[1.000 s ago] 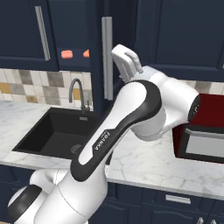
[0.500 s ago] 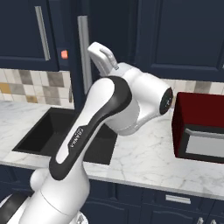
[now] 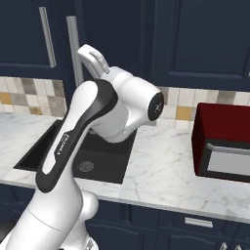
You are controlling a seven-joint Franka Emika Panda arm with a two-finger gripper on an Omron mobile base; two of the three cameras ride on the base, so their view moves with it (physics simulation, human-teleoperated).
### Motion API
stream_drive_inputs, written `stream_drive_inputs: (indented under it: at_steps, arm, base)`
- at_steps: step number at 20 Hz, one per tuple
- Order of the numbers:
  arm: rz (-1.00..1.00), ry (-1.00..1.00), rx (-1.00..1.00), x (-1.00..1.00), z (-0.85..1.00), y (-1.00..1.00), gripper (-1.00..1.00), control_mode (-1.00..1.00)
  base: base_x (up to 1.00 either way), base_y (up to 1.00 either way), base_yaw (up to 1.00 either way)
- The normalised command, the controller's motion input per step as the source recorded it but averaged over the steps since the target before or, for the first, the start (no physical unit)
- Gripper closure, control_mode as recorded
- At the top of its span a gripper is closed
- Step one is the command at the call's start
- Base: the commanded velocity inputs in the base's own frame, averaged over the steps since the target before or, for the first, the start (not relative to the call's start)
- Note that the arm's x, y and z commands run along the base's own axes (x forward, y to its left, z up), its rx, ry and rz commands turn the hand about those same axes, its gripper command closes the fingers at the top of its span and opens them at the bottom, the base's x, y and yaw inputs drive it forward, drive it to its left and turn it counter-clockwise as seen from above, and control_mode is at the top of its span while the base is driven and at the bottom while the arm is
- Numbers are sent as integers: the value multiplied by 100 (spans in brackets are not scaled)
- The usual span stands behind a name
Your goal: Pick up the bar soap and bar soap from the sink, and place them back in the cabinet, and close the cabinet doors.
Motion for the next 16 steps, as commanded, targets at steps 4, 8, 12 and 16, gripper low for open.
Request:
stream_drive_inputs:
  at_steps: [4, 8, 12, 16]
  arm:
    - [0, 0, 0, 14, 0, 56, -100, -100]
    - [-1, 0, 0, 22, 0, 48, -100, -100]
    - [-3, 0, 0, 31, 0, 39, -100, -100]
    - [-4, 0, 0, 35, 0, 41, -100, -100]
  base:
    - [0, 0, 0]
    - [0, 0, 0]
    - [0, 0, 0]
    - [0, 0, 0]
